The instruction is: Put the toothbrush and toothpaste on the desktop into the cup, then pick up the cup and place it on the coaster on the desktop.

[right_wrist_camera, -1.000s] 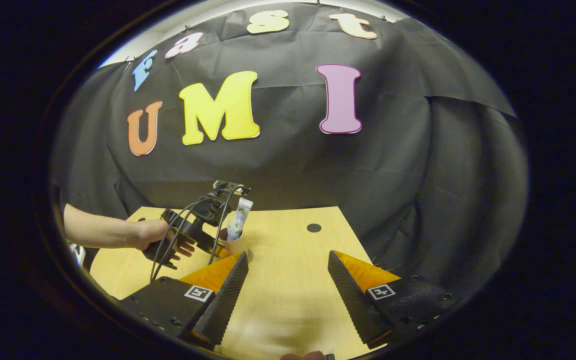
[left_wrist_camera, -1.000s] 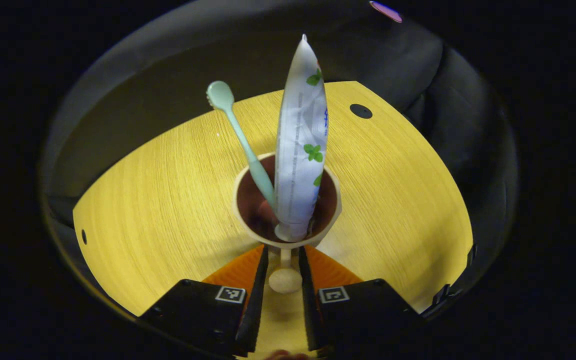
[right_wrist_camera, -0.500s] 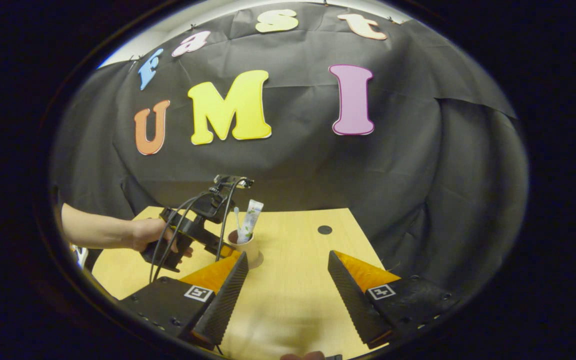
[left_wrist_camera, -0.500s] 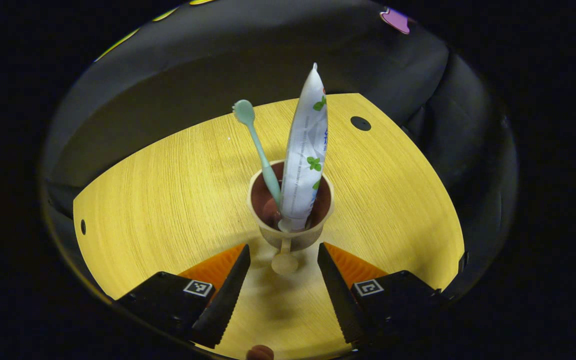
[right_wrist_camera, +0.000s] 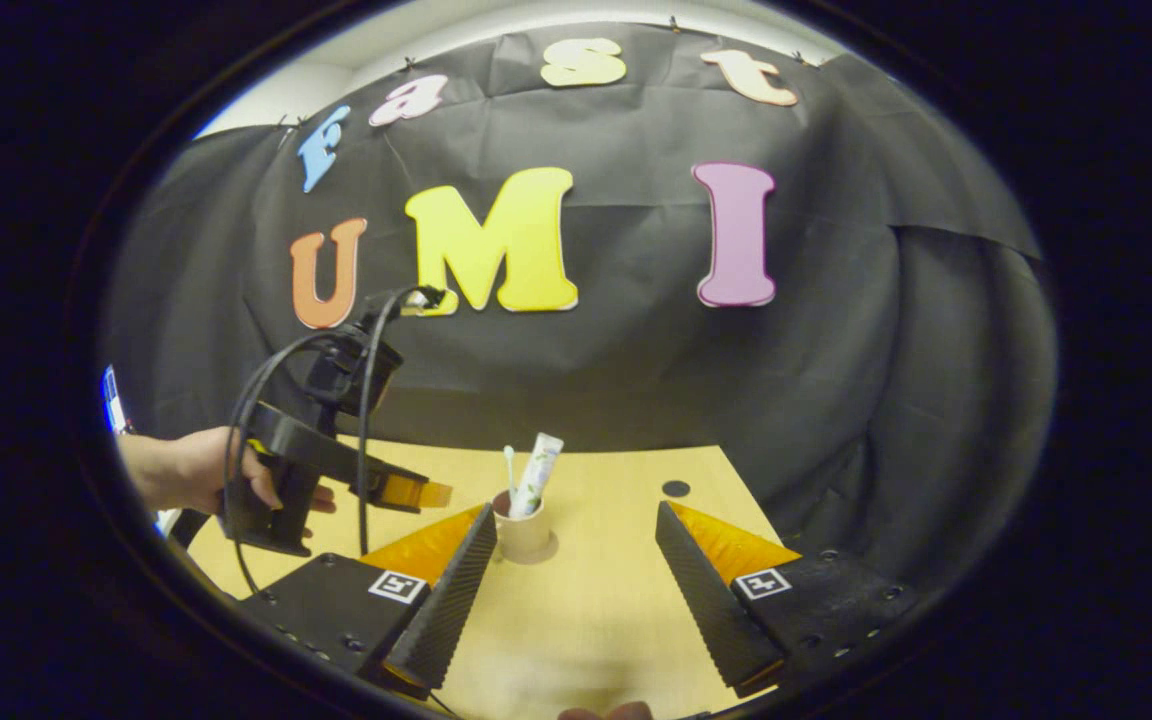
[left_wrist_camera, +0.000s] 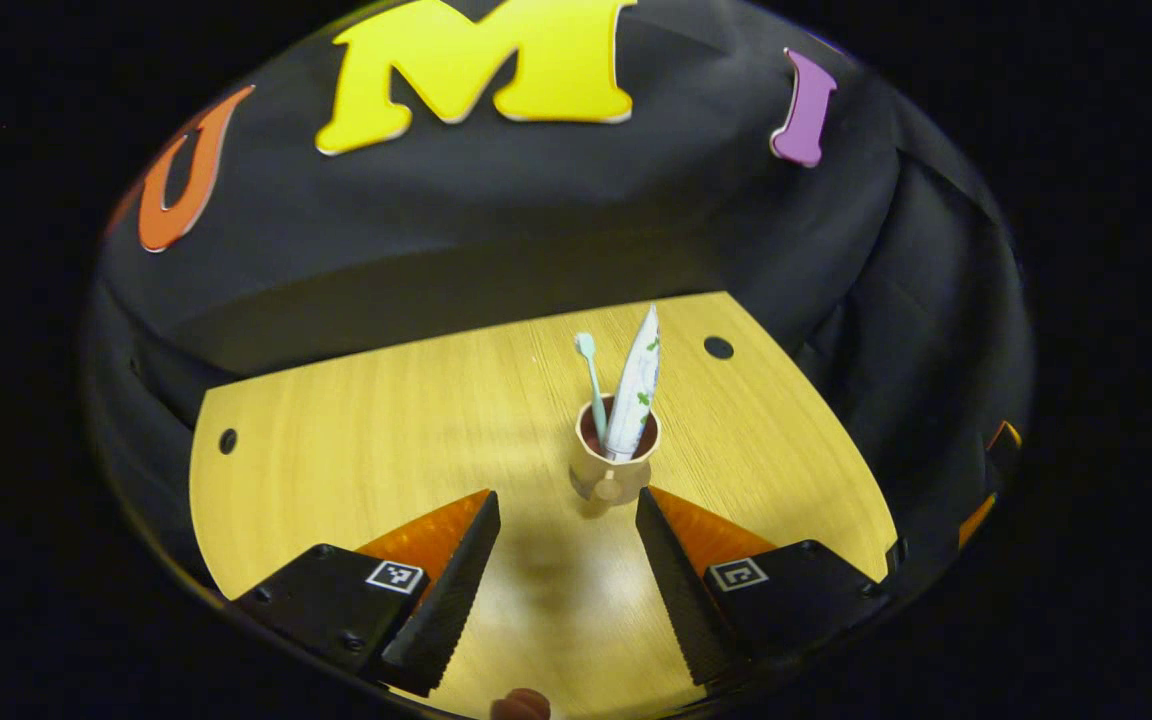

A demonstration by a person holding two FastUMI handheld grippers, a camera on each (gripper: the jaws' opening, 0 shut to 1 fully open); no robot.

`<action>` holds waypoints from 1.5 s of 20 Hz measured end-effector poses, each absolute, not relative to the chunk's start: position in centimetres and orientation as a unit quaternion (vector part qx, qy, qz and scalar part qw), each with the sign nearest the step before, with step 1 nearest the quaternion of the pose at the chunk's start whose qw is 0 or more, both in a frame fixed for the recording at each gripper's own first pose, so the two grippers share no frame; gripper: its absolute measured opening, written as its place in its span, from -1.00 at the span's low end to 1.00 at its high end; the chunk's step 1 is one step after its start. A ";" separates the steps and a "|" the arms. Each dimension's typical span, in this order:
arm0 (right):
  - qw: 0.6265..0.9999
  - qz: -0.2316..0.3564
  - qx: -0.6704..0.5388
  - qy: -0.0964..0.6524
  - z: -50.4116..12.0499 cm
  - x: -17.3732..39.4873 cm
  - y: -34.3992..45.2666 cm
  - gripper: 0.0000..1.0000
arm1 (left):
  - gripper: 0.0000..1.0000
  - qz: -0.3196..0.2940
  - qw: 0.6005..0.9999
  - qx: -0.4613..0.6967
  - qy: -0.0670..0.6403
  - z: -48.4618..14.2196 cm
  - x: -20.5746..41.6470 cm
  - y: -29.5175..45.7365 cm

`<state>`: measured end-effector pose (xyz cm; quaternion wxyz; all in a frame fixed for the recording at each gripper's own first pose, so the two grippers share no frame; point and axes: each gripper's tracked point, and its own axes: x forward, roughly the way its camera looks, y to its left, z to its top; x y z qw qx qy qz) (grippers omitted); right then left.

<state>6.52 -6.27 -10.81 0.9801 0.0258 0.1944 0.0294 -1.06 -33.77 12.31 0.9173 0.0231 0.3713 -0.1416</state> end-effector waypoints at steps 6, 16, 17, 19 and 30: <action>0.987 0.075 0.040 0.140 -6.8 7.7 0.4 0.87 | 0.99 -0.044 0.977 0.002 0.208 20.4 -1.9 -32.7; 0.990 0.089 0.030 0.110 -6.0 6.3 3.8 0.87 | 0.96 0.024 0.994 -0.034 0.098 25.5 -9.8 -29.1; 0.991 0.083 0.030 0.105 -5.7 6.4 3.6 0.92 | 0.96 0.025 0.994 -0.035 0.097 25.6 -9.5 -29.0; 0.992 0.073 0.026 0.099 -5.4 6.5 3.2 0.86 | 0.96 0.025 0.995 -0.033 0.094 25.7 -9.7 -29.2; 0.994 0.044 0.020 0.102 -5.5 6.7 1.9 0.92 | 0.96 -0.006 0.994 -0.042 0.101 25.0 -8.2 -30.4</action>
